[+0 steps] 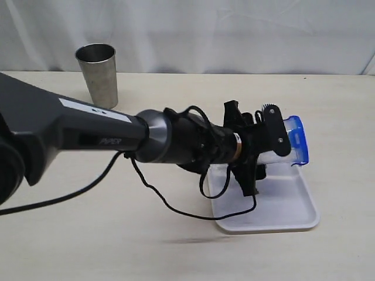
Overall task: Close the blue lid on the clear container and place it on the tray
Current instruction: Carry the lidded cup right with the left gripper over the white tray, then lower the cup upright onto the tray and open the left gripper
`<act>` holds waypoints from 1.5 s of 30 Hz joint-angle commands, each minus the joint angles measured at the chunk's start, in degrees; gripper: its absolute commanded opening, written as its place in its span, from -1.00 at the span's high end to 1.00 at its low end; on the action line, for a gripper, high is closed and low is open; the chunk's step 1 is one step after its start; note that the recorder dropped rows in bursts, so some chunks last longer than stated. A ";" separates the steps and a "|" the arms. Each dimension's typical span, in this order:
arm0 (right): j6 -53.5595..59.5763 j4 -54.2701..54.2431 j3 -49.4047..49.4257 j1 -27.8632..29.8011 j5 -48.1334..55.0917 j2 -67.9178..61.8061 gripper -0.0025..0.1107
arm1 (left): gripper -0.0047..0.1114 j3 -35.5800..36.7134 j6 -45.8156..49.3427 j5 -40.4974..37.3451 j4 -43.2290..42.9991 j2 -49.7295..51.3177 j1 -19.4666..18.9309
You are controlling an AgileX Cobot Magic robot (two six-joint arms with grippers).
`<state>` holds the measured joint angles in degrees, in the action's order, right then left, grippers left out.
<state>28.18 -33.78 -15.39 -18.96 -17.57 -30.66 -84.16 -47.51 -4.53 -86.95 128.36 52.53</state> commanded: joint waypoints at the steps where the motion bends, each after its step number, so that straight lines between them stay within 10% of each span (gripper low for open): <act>1: 0.04 0.08 0.17 0.32 -0.81 0.17 0.87 | 0.92 -0.66 -3.79 20.06 5.87 -2.22 -5.35; 9: 0.04 0.08 0.17 0.32 -0.65 0.17 0.87 | 0.92 -0.66 2.44 57.58 20.62 -0.49 -12.96; 17: 0.04 0.08 0.17 0.32 -0.39 0.17 0.87 | 0.92 -0.66 13.15 70.47 33.73 6.07 -13.22; 45: 0.28 0.08 0.17 0.32 -0.01 0.17 0.87 | 0.92 -0.66 24.22 69.52 55.79 15.42 -13.22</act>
<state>28.18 -33.78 -15.39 -18.96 -17.68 -30.66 -84.37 -24.10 62.71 -37.05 144.18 39.35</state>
